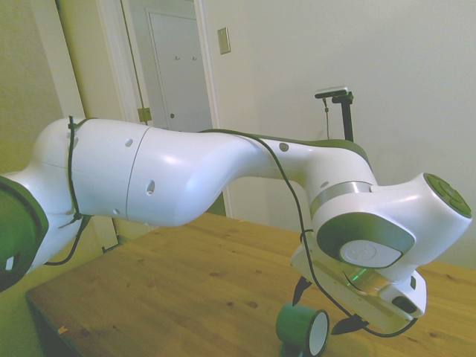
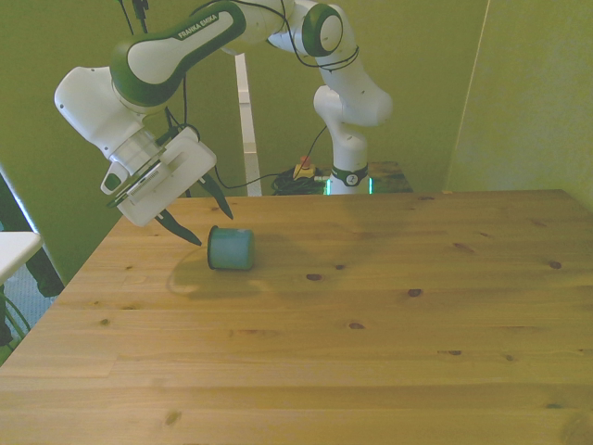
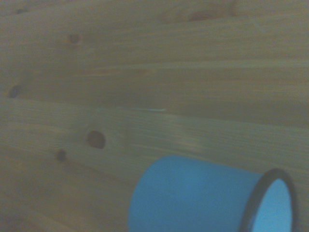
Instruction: Flip the mug upright
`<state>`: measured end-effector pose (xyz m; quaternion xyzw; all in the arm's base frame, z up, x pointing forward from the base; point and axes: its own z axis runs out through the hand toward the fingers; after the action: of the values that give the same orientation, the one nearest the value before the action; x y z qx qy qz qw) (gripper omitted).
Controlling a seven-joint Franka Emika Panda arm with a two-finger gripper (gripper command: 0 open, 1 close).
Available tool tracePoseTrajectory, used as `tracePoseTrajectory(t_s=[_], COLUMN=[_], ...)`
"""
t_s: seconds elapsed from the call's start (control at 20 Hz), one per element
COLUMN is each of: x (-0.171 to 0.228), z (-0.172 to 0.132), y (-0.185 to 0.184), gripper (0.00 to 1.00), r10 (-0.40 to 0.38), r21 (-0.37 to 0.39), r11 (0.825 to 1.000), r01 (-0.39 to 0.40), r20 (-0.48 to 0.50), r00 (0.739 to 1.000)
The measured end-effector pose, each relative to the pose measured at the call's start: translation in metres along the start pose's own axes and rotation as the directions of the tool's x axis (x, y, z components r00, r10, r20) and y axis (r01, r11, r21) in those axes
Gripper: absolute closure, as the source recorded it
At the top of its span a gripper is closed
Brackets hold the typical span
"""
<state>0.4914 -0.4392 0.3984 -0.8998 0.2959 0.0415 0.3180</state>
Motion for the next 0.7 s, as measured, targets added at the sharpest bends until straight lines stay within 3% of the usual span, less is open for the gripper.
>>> tracePoseTrajectory(t_s=[0.35,0.7], x=[-0.004,0.005], z=[0.014,0.036], y=[-0.005,-0.010], gripper=[0.00,0.00], r10=[-0.049,-0.073], r21=[0.102,0.131], r11=[0.994,0.990], r01=[0.041,0.053], r20=[0.078,0.157], r00=[0.996,0.985])
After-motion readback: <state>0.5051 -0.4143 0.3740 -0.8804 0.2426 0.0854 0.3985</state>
